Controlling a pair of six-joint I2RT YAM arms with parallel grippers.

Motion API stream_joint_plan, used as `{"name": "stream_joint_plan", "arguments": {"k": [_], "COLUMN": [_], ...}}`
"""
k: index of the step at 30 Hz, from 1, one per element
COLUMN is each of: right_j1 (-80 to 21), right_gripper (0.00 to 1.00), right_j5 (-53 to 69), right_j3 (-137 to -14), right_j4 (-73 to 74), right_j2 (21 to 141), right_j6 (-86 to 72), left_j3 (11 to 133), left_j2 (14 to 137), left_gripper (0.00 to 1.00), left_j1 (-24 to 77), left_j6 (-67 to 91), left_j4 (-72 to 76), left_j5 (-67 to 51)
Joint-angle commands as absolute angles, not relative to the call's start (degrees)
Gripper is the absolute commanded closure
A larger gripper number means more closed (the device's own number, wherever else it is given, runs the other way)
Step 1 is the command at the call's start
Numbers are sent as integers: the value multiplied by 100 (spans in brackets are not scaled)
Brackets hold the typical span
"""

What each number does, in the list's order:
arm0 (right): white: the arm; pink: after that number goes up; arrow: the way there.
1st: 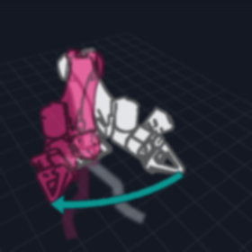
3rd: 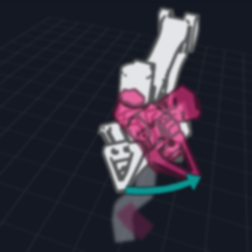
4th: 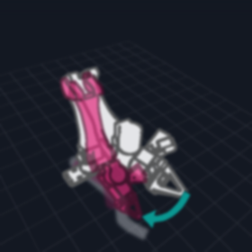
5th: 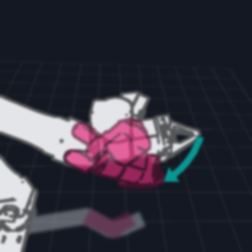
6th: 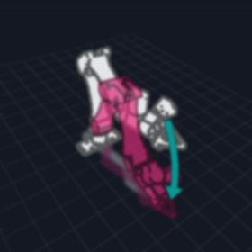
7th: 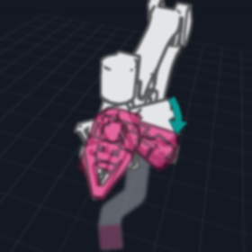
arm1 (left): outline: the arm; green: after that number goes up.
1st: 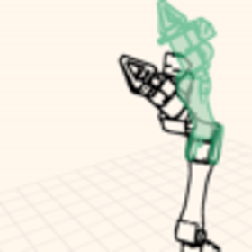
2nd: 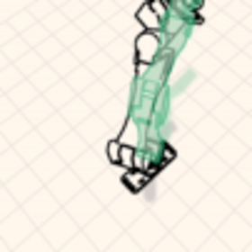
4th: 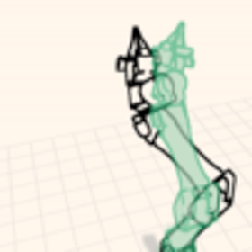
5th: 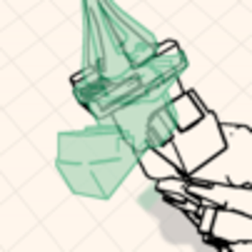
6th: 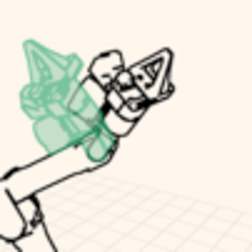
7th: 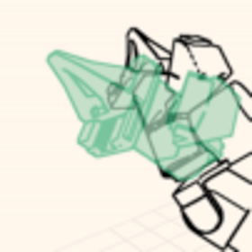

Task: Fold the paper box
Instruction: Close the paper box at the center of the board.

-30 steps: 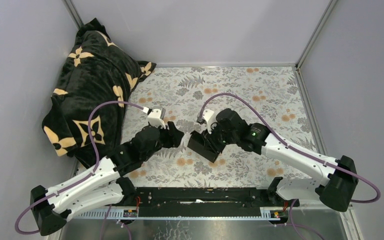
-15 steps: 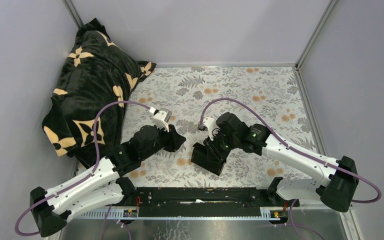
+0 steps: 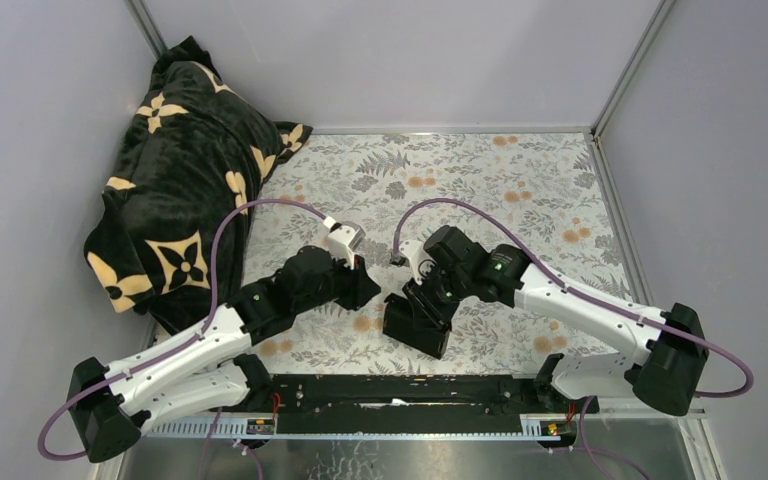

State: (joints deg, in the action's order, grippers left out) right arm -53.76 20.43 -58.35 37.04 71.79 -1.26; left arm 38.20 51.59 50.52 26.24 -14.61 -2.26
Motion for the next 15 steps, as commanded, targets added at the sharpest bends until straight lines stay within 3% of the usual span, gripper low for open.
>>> {"name": "stream_joint_plan", "arguments": {"k": [1,6,15], "right_j1": [-5445,-5449,-5449], "right_gripper": [77,77,77], "right_j5": [1996,1975,1952], "right_j3": [-6084,-6094,-6091], "right_j4": [3676,3666,3666], "right_j2": [7297,7360,7332], "right_j6": [-119,-107,-106], "left_j3": [4049,4010,3980], "left_j2": [5168,5203,5498], "left_gripper": [71,64,64], "left_j1": [5033,5030,5037], "left_j6": [2461,2454,2435], "left_j4": [-1357,-1289,-1130], "left_j5": [-377,-478,-805]}}
